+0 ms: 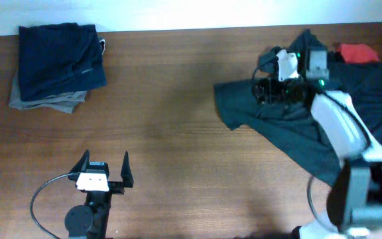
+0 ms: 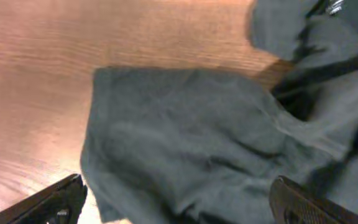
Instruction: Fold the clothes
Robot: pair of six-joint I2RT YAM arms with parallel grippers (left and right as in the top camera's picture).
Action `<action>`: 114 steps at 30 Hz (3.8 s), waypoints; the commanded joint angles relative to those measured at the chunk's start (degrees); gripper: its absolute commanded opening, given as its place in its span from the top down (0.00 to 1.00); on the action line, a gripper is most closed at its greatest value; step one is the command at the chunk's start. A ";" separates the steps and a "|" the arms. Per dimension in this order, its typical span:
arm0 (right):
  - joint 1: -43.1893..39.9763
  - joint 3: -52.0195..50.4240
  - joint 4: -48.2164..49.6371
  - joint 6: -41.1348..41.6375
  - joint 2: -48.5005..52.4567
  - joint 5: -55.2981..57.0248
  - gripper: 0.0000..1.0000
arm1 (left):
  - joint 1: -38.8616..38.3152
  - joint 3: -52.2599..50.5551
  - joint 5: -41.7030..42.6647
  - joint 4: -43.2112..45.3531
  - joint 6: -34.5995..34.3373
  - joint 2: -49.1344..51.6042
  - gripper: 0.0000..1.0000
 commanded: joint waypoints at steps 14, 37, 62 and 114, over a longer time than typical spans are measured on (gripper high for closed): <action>7.56 3.91 -11.21 8.26 11.67 1.86 0.24 | 0.24 -0.17 -0.37 -0.39 -0.55 -0.37 0.01; 14.29 3.30 -12.72 9.29 15.41 5.92 0.62 | 0.24 -0.17 -0.39 -0.42 -0.57 -0.37 0.01; 24.68 23.37 -28.41 9.29 15.34 4.74 0.01 | 0.24 -0.17 -0.37 -0.39 -0.55 -0.37 0.01; -16.70 29.83 -47.39 22.86 11.47 8.37 0.01 | 0.33 43.56 17.44 7.26 3.41 46.25 0.01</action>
